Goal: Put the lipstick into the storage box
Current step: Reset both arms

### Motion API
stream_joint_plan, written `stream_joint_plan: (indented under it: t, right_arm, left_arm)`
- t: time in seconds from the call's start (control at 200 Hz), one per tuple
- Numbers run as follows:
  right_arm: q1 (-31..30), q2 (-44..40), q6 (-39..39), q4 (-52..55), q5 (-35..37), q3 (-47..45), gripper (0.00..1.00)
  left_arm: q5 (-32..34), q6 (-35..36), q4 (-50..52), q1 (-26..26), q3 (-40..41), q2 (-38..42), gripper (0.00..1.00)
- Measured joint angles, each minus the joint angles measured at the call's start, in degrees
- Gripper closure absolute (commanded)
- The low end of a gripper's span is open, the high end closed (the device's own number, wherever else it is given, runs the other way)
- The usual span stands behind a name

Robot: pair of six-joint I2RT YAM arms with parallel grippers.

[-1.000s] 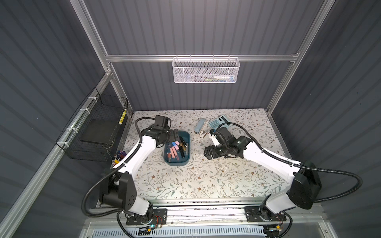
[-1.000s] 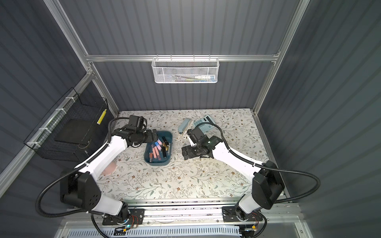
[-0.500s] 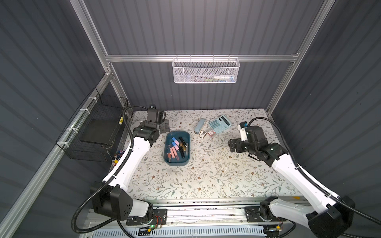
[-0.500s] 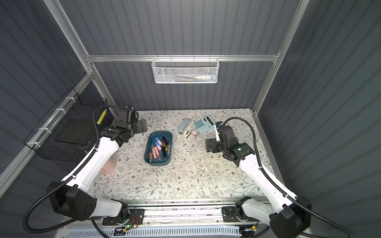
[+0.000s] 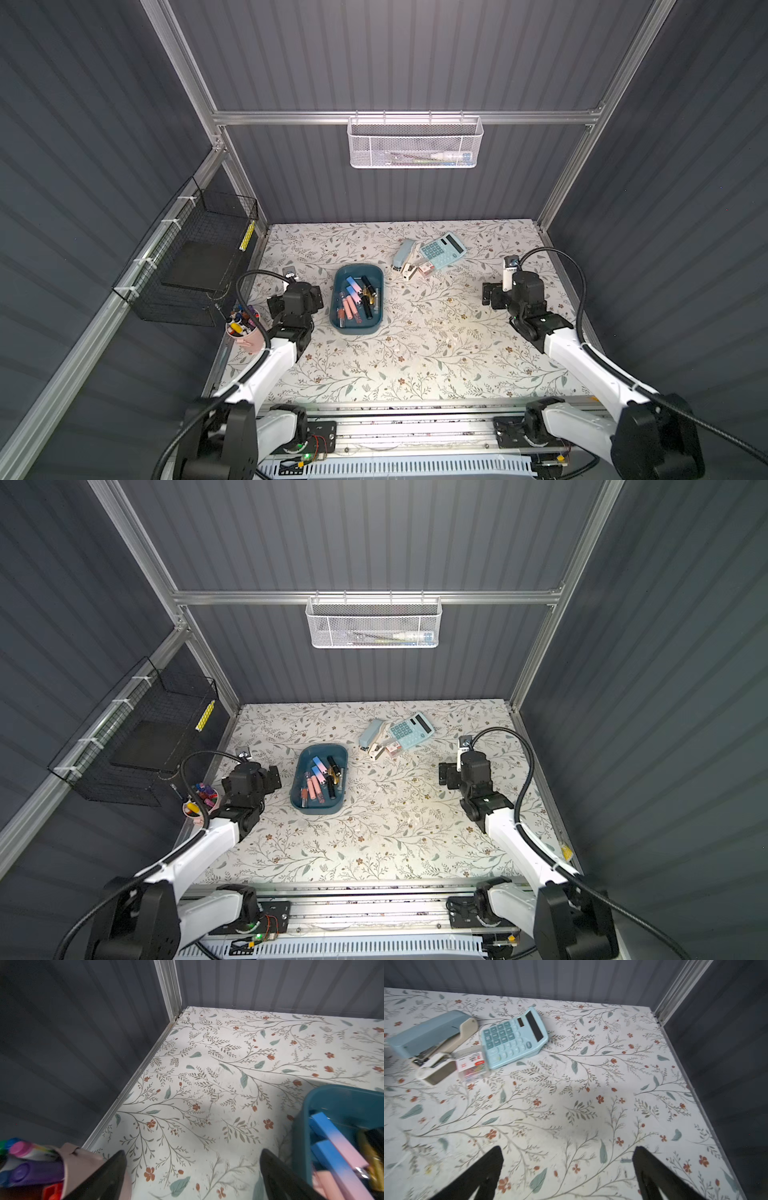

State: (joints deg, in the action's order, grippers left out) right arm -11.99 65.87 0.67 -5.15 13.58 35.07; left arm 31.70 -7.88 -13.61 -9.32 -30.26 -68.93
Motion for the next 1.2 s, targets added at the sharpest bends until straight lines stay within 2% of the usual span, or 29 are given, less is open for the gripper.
stream_joint_plan:
  t: [0.18, 0.365, 0.58, 0.746, 0.846, 1.026, 1.201]
  right_arm:
    - [6.3, 5.6, -1.8, -12.8, -2.0, -6.8, 0.01]
    - [8.6, 10.5, -3.1, -24.6, -5.9, -9.1, 0.01]
    - [9.9, 13.2, -3.6, -32.1, -10.1, -11.2, 0.01]
    - [12.5, 13.0, -3.1, -38.4, -14.4, -13.9, 0.01]
    - [13.8, 16.1, -2.5, -46.8, -16.2, -17.7, 0.01]
    - [14.9, 17.1, -1.9, -47.4, -19.6, -18.2, 0.01]
    - [15.8, 17.1, -0.6, -47.9, -20.0, -17.3, 0.01]
  left_arm:
    - [1.5, 0.3, -17.8, 0.0, 7.3, -9.9, 0.00]
    - [2.8, 2.8, -33.0, 0.0, 7.8, -20.8, 0.00]
    - [-1.9, 6.4, -44.8, 0.0, 8.6, -29.0, 0.00]
    - [-4.0, 7.3, -46.9, 0.1, 9.1, -29.5, 0.00]
    - [-4.6, 7.3, -44.9, 0.5, 6.8, -29.6, 0.00]
    - [-4.8, 7.3, -43.7, 1.1, 5.5, -29.6, 0.00]
    - [-5.7, 7.2, -42.4, 1.9, 5.4, -29.6, 0.00]
